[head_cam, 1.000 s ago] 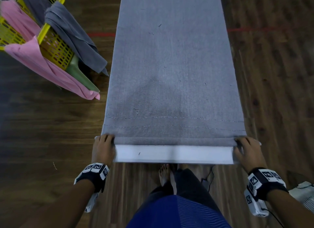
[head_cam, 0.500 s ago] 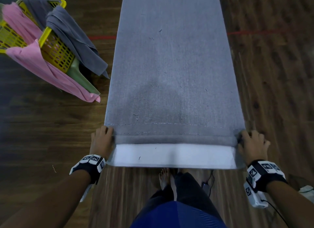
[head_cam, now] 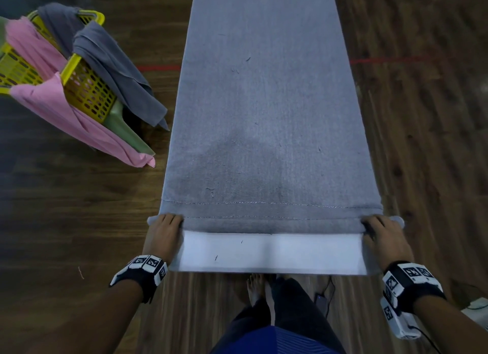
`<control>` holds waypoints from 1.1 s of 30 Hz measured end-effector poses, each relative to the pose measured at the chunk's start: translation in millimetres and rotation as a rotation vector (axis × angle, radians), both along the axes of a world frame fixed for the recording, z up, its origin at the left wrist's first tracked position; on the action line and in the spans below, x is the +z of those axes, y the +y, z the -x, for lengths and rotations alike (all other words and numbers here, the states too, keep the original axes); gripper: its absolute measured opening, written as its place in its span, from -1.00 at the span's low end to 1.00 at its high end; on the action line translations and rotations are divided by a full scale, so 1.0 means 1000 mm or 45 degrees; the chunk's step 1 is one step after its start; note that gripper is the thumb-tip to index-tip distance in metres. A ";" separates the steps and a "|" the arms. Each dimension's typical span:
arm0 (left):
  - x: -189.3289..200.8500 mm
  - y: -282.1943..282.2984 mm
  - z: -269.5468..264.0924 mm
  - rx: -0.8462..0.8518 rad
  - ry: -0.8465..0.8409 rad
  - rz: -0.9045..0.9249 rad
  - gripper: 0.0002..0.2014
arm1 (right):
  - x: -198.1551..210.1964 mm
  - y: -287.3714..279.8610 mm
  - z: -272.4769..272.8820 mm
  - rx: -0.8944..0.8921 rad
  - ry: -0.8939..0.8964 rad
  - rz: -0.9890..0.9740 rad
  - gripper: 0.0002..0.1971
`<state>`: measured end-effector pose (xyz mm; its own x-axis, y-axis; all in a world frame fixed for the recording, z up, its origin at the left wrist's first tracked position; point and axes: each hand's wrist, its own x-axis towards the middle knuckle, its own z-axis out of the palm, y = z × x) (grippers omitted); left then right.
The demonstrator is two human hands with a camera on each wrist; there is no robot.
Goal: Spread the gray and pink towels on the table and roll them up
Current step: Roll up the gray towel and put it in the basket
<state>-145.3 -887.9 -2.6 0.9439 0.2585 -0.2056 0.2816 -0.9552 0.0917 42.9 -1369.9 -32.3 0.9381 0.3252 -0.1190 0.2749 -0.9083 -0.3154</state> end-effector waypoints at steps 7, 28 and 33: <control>0.006 0.000 -0.004 0.063 0.139 -0.116 -0.85 | 0.015 0.008 -0.016 -0.088 0.076 0.403 -0.89; 0.004 0.001 -0.008 0.037 0.083 -0.150 -0.74 | 0.012 0.007 -0.015 -0.008 0.020 0.260 -0.74; 0.005 0.005 -0.023 0.139 0.137 -0.095 -0.78 | 0.014 0.010 -0.030 0.030 0.030 0.125 -0.64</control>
<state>-122.7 -882.8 2.8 0.8829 0.3765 -0.2806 0.3882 -0.9215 -0.0149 72.7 -1359.6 -18.7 0.9269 0.3330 -0.1732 0.2903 -0.9285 -0.2317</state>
